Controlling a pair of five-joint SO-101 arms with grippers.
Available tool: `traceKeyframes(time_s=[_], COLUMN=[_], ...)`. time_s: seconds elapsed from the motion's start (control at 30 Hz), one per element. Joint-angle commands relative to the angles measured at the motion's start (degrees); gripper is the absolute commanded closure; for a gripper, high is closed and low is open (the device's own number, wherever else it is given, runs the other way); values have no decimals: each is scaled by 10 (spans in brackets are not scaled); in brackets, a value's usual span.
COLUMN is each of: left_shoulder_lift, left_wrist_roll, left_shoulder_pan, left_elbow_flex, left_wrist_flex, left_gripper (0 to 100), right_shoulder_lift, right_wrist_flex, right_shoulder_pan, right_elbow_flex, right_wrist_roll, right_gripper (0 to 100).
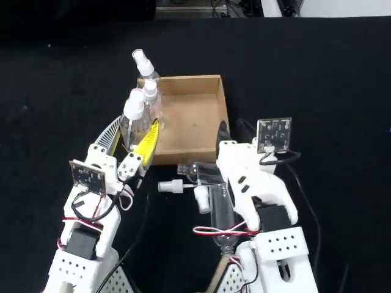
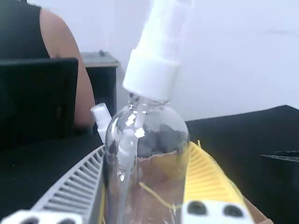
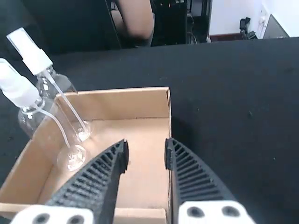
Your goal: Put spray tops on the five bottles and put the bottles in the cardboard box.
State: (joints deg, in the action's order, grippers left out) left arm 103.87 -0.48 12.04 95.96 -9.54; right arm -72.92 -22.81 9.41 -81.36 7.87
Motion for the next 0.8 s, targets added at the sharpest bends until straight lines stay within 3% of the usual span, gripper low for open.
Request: traceKeyframes(time_s=[0.0,0.77], left_shoulder_lift=[1,0], left_wrist_roll=[5,3], left_shoulder_pan=[0,-1], left_elbow_flex=[15,15], left_wrist_flex=[21,56], left_gripper=[970,970], right_shoulder_lift=[-17,-15], right_wrist_flex=[20,20], right_shoulder_pan=[-8,-8], right_elbow_flex=[0,-3], right_wrist_roll=[-4,-4], right_gripper=[896,896])
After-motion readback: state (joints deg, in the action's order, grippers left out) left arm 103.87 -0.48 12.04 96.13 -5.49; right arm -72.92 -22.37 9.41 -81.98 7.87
